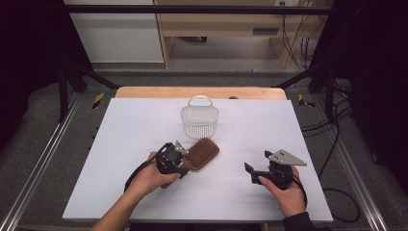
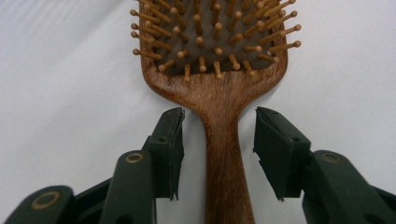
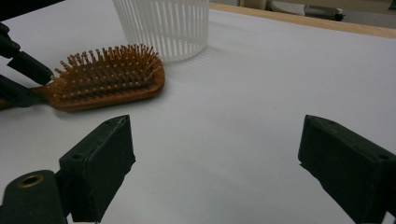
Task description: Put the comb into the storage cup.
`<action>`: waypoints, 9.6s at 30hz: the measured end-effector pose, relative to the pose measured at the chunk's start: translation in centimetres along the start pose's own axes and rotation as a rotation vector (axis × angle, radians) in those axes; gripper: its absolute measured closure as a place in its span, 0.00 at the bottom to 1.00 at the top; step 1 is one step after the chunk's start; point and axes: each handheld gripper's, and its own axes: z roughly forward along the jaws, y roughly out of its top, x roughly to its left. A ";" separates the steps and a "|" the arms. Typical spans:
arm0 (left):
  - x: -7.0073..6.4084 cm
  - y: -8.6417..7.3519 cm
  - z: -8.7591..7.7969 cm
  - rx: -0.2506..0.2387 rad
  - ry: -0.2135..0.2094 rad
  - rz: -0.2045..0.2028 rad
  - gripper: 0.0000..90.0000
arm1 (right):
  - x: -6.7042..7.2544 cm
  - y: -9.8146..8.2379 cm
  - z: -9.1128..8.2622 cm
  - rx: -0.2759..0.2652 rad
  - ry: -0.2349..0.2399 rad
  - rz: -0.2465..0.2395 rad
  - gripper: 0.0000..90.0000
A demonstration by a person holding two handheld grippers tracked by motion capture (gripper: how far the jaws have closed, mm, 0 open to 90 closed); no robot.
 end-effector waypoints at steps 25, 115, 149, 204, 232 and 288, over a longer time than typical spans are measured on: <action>-0.6 0.1 0.5 0.052 0.030 0.044 0.80 | 0.1 -0.1 0.1 0.008 0.006 0.002 0.12; -4.1 -2.7 -4.5 -0.568 0.049 0.085 0.81 | 6.8 8.6 6.1 -0.092 0.423 0.228 0.24; -2.9 -3.3 -3.7 -0.573 0.047 0.019 0.81 | 9.1 10.4 5.9 -0.149 0.470 0.170 0.61; 3.1 -11.7 -9.3 -0.743 0.336 -0.292 0.06 | 1.5 12.6 3.4 -0.257 0.235 0.288 0.63; 4.2 -12.5 -9.8 -0.776 0.391 -0.294 0.05 | 3.0 16.7 2.9 -0.350 0.283 0.303 0.62; 4.0 -12.4 -9.2 -0.769 0.380 -0.283 0.04 | 1.3 21.5 7.7 -0.410 0.157 0.312 0.61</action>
